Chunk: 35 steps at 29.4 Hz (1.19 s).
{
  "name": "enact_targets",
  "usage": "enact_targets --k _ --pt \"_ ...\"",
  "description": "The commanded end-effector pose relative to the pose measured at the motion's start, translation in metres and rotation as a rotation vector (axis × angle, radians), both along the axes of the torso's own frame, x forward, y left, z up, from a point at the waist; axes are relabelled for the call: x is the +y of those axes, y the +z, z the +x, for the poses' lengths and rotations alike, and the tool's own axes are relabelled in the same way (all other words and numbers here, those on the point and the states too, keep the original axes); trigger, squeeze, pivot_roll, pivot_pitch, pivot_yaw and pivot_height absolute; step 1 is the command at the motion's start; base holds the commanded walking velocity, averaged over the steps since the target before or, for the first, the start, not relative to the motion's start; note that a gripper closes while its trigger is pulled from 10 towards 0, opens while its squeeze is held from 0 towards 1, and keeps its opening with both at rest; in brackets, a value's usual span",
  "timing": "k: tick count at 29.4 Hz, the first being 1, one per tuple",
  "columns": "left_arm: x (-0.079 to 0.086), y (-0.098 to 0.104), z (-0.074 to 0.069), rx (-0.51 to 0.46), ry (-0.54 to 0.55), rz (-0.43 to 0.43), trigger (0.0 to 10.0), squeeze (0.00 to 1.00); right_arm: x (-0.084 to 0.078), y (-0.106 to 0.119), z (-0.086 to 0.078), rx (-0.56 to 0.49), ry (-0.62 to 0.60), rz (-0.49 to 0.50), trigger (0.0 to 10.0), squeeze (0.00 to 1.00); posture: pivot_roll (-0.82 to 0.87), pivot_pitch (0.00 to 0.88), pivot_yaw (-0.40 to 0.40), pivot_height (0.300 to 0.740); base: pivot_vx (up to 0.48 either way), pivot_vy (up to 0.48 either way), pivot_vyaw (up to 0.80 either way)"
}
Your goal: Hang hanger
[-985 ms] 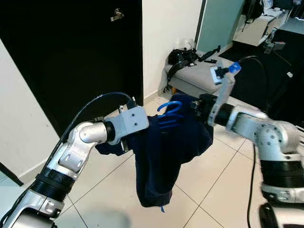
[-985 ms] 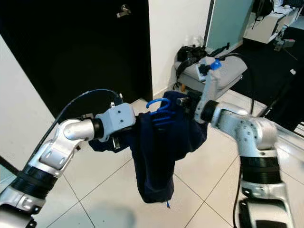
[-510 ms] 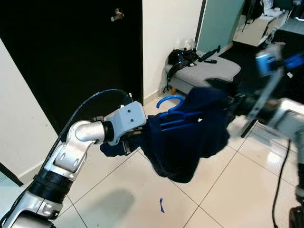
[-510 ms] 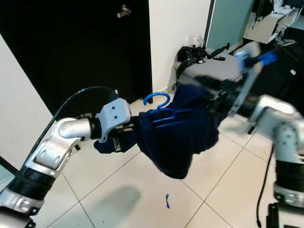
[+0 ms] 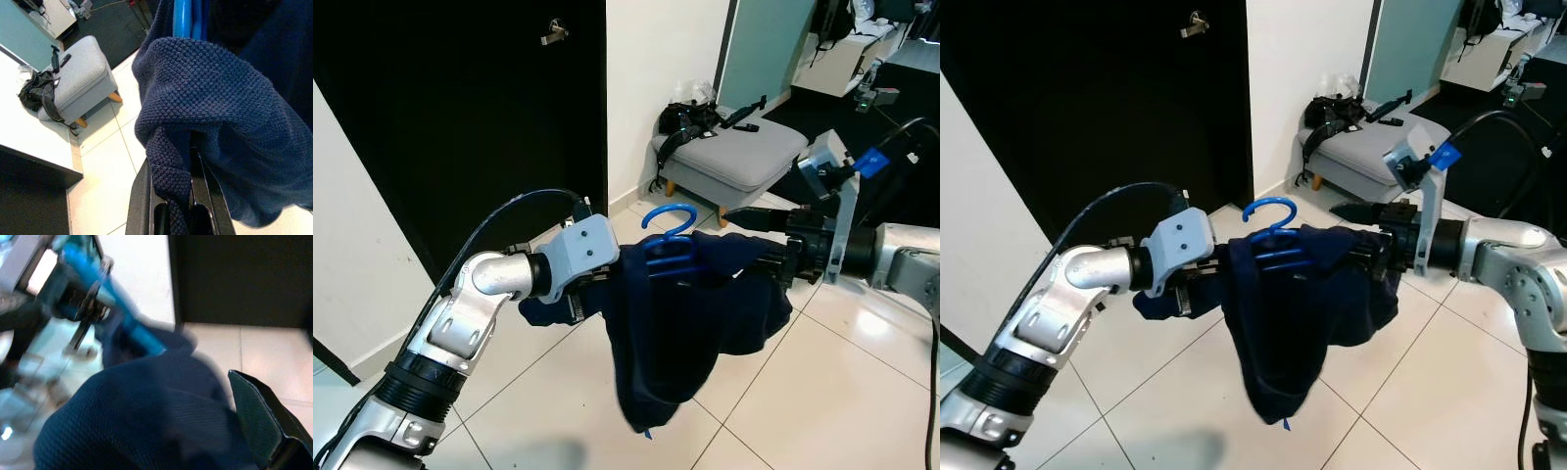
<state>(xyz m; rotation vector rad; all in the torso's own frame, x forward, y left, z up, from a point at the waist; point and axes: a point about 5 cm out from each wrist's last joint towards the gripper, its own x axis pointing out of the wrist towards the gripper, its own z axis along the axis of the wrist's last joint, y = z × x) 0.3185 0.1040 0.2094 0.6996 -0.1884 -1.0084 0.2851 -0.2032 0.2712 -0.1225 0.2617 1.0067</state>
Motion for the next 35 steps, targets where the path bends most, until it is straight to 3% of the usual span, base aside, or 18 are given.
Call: enact_targets --k 1,2,9,10,13,20,25,27,30,32,34,35 --pt "-0.004 -0.001 0.003 -0.008 0.036 -0.008 10.0 0.00 0.011 -0.001 -0.007 0.042 0.066 -0.040 10.0 0.86 0.02 0.067 -0.012 0.740 0.000 0.000 0.00" --pt "-0.007 0.000 0.005 -0.013 0.067 -0.026 10.0 0.00 0.019 -0.005 -0.015 0.083 0.117 -0.090 10.0 0.04 0.01 0.071 -0.016 0.740 0.000 0.000 0.00" --pt "-0.006 0.002 0.008 -0.004 0.114 -0.067 10.0 0.00 0.017 -0.024 -0.024 0.133 0.116 -0.242 10.0 0.00 0.01 0.078 -0.016 0.740 0.000 0.000 0.00" --pt "-0.005 0.004 0.010 -0.005 0.135 -0.083 10.0 0.00 0.014 -0.033 -0.030 0.138 0.136 -0.325 10.0 0.00 0.02 0.082 -0.017 0.740 0.000 0.000 0.00" --pt "-0.003 0.006 0.013 -0.010 0.153 -0.093 10.0 0.00 0.012 -0.040 -0.035 0.130 0.167 -0.403 10.0 0.00 0.02 0.082 -0.017 0.740 0.000 0.000 0.00" --pt "0.005 0.011 0.018 -0.014 0.213 -0.120 10.0 0.00 0.003 -0.029 -0.034 0.092 0.110 -0.459 10.0 0.00 0.01 0.094 -0.018 0.740 0.000 0.000 0.00" --pt "0.010 0.013 0.021 -0.011 0.243 -0.137 10.0 0.00 -0.005 -0.008 -0.030 0.028 0.068 -0.374 10.0 0.00 0.01 0.098 -0.021 0.740 0.000 0.000 0.00" --pt "0.018 0.013 0.023 -0.001 0.261 -0.145 10.0 0.00 -0.014 0.015 -0.032 -0.057 0.074 -0.269 10.0 0.00 0.01 0.097 -0.020 0.740 0.000 0.000 0.00" --pt "0.022 0.013 0.020 0.013 0.219 -0.126 10.0 0.00 -0.029 0.034 -0.033 -0.137 0.063 -0.208 10.0 0.00 0.01 0.096 -0.021 0.740 0.000 0.000 0.00" --pt "0.022 0.013 0.020 0.013 0.219 -0.126 10.0 0.00 -0.029 0.034 -0.033 -0.137 0.063 -0.208 10.0 0.00 0.01 0.096 -0.021 0.740 0.000 0.000 0.00" --pt "0.023 0.015 0.016 0.026 0.147 -0.101 10.0 0.00 -0.047 0.052 -0.034 -0.207 0.040 -0.156 10.0 0.00 0.01 0.090 -0.018 0.740 0.000 0.000 0.00" --pt "0.023 0.015 0.016 0.026 0.147 -0.101 10.0 0.00 -0.047 0.052 -0.034 -0.207 0.040 -0.156 10.0 0.00 0.01 0.090 -0.018 0.740 0.000 0.000 0.00"
